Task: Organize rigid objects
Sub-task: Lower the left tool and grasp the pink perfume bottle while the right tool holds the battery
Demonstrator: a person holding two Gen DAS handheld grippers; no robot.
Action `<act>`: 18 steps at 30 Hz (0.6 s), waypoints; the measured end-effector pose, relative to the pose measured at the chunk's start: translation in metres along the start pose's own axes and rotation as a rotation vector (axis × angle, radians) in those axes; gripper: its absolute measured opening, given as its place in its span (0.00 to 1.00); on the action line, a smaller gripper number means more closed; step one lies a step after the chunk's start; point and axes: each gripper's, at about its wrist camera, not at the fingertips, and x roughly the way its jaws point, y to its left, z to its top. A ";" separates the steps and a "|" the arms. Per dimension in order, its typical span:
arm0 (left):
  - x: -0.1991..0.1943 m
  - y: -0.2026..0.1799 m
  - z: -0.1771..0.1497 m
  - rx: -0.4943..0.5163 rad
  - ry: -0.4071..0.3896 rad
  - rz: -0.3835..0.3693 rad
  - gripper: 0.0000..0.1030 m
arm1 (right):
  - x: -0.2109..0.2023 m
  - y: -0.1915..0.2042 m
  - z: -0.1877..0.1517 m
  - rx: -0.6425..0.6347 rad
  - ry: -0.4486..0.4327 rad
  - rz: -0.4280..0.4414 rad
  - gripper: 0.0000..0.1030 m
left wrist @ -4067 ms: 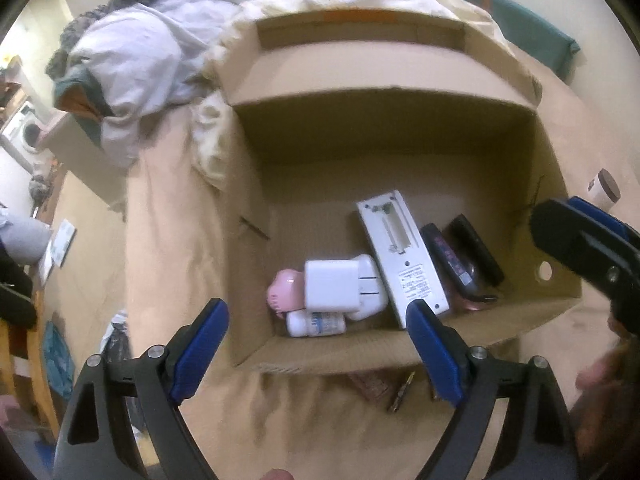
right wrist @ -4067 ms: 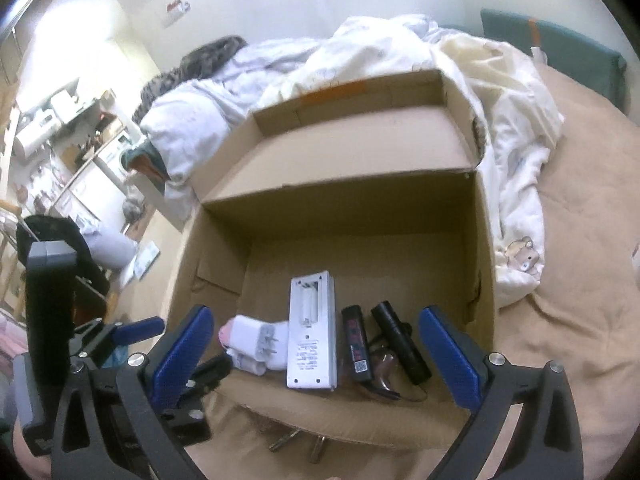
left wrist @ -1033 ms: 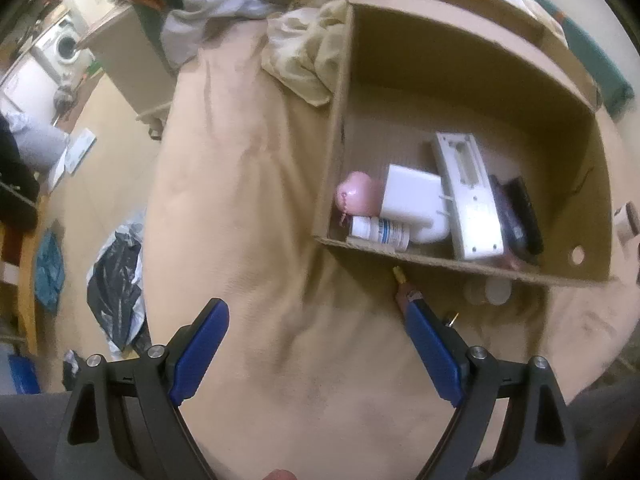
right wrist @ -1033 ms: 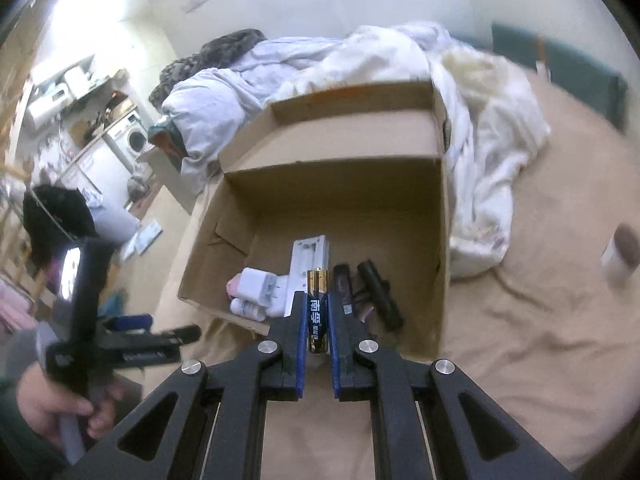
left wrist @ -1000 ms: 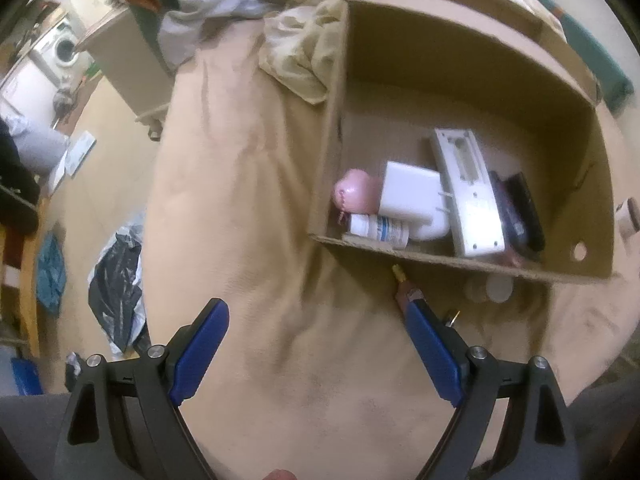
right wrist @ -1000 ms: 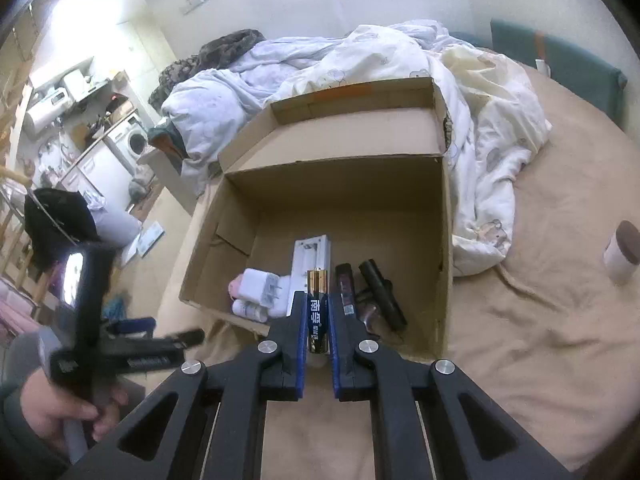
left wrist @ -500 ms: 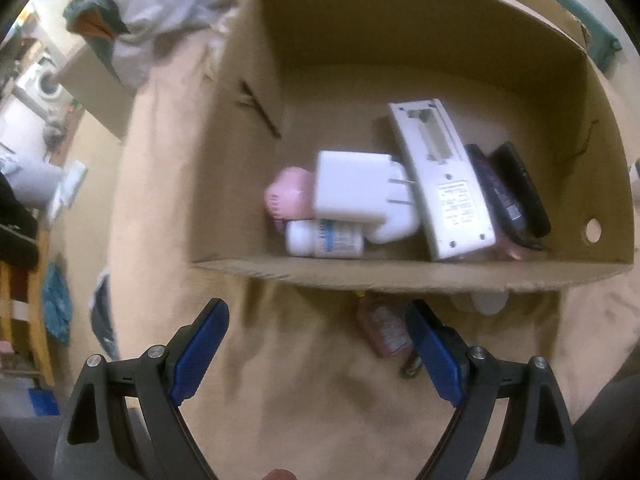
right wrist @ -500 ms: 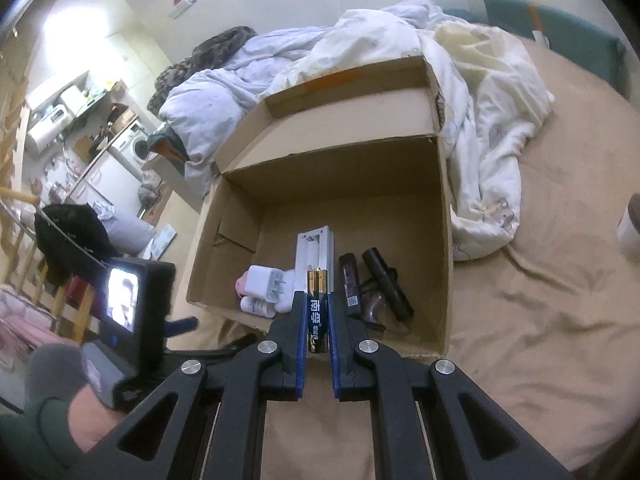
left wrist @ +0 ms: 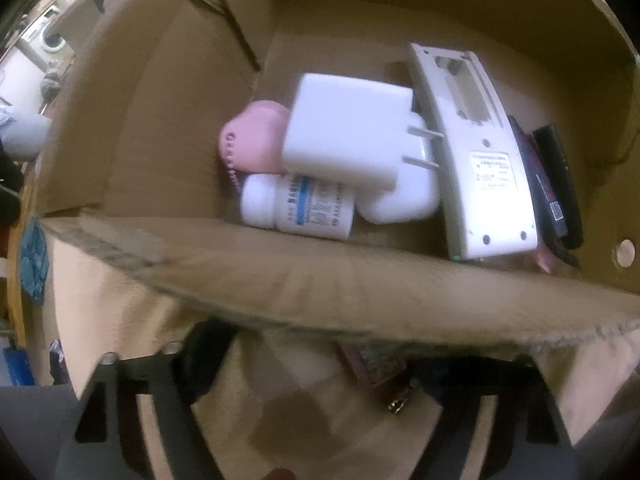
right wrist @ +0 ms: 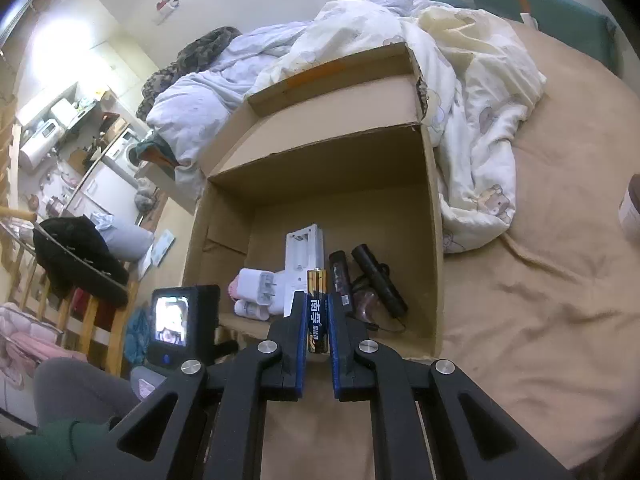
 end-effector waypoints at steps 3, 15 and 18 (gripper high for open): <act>-0.005 0.000 -0.002 0.018 -0.014 0.005 0.38 | 0.002 -0.002 0.001 0.003 0.002 -0.013 0.10; -0.033 0.020 -0.026 0.002 -0.024 0.016 0.22 | 0.005 -0.003 -0.002 -0.011 0.010 -0.054 0.10; -0.051 0.023 -0.035 0.008 -0.050 0.008 0.22 | 0.000 0.001 -0.004 -0.027 -0.006 -0.046 0.10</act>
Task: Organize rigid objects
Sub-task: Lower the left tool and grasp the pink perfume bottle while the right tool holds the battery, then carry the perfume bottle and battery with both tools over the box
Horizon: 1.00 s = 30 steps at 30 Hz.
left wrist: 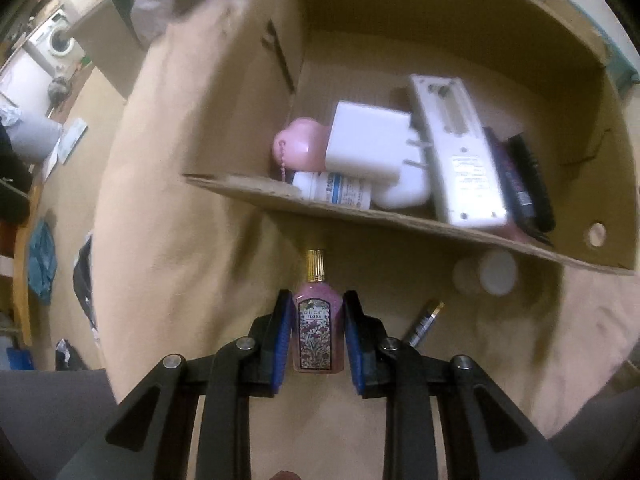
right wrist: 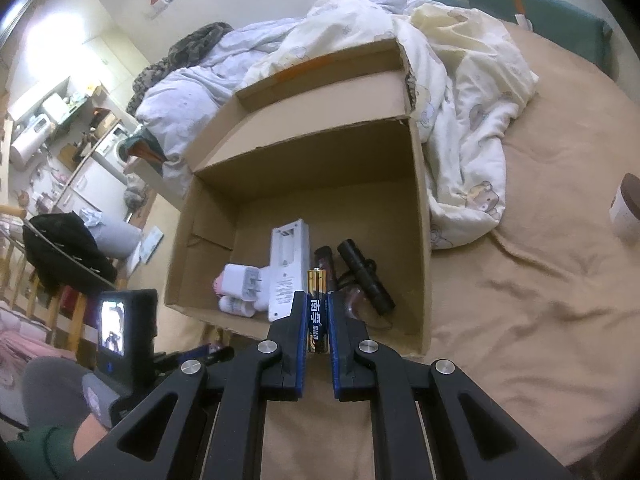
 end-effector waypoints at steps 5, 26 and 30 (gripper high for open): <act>-0.047 0.004 -0.005 0.011 -0.078 -0.049 0.22 | -0.004 0.000 -0.003 -0.002 -0.005 -0.006 0.10; -0.119 -0.024 0.069 0.192 -0.311 -0.039 0.22 | 0.007 -0.002 0.025 -0.029 -0.052 -0.045 0.10; -0.110 -0.029 0.083 0.193 -0.315 -0.031 0.22 | 0.023 -0.004 0.035 -0.029 -0.034 -0.058 0.10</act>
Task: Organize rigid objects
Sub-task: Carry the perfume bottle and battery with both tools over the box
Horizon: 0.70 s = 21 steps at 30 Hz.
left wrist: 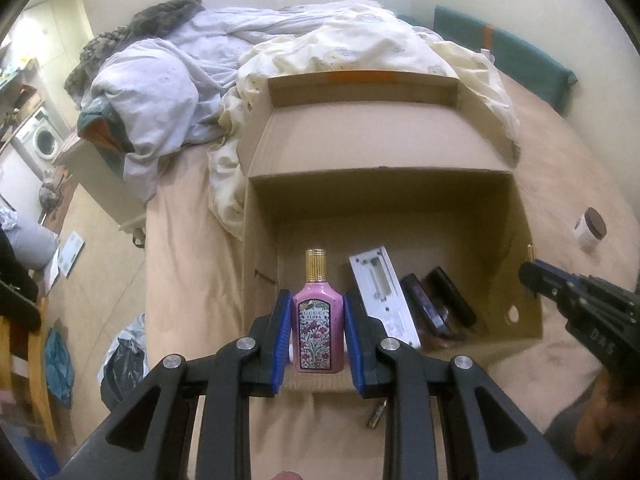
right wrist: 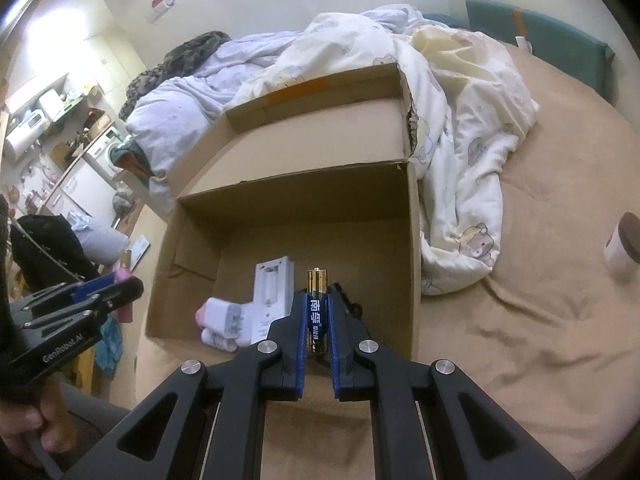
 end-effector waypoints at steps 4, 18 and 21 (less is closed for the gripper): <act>0.019 -0.005 0.007 0.022 0.008 0.018 0.22 | 0.014 0.006 0.006 -0.019 0.014 0.002 0.10; 0.085 -0.008 0.002 0.077 0.087 0.009 0.22 | 0.072 0.014 0.004 -0.012 0.163 -0.029 0.10; 0.096 -0.008 -0.002 0.077 0.127 0.023 0.22 | 0.076 0.017 0.001 -0.019 0.181 -0.030 0.10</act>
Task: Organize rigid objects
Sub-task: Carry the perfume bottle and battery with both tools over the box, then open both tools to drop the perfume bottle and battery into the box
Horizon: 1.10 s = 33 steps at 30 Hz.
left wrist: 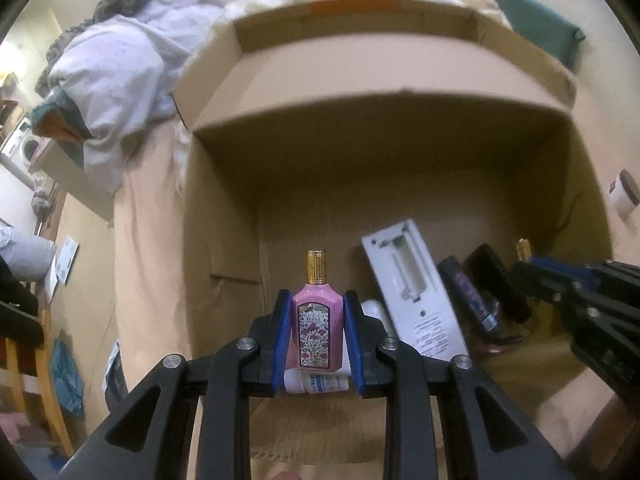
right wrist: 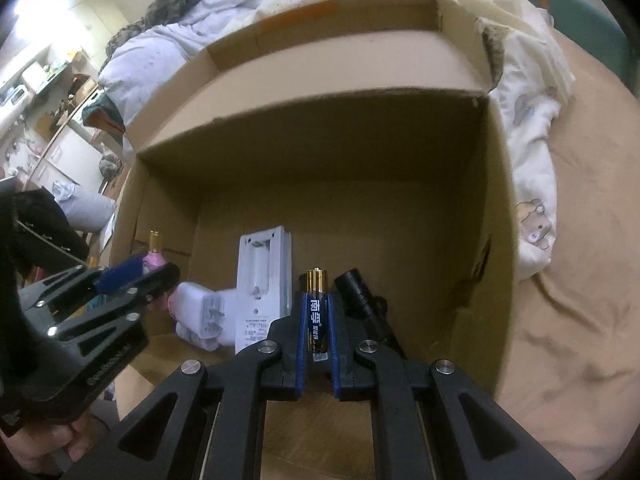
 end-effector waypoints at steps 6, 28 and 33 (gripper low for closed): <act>0.005 0.000 -0.001 0.015 0.010 0.016 0.22 | 0.014 0.000 -0.005 0.000 0.049 -0.012 0.10; -0.003 -0.012 -0.004 0.056 -0.013 0.043 0.54 | -0.014 -0.003 0.007 0.070 -0.099 0.083 0.83; -0.013 -0.013 -0.003 0.036 -0.046 0.008 0.80 | -0.021 0.005 0.008 0.043 -0.161 0.088 1.00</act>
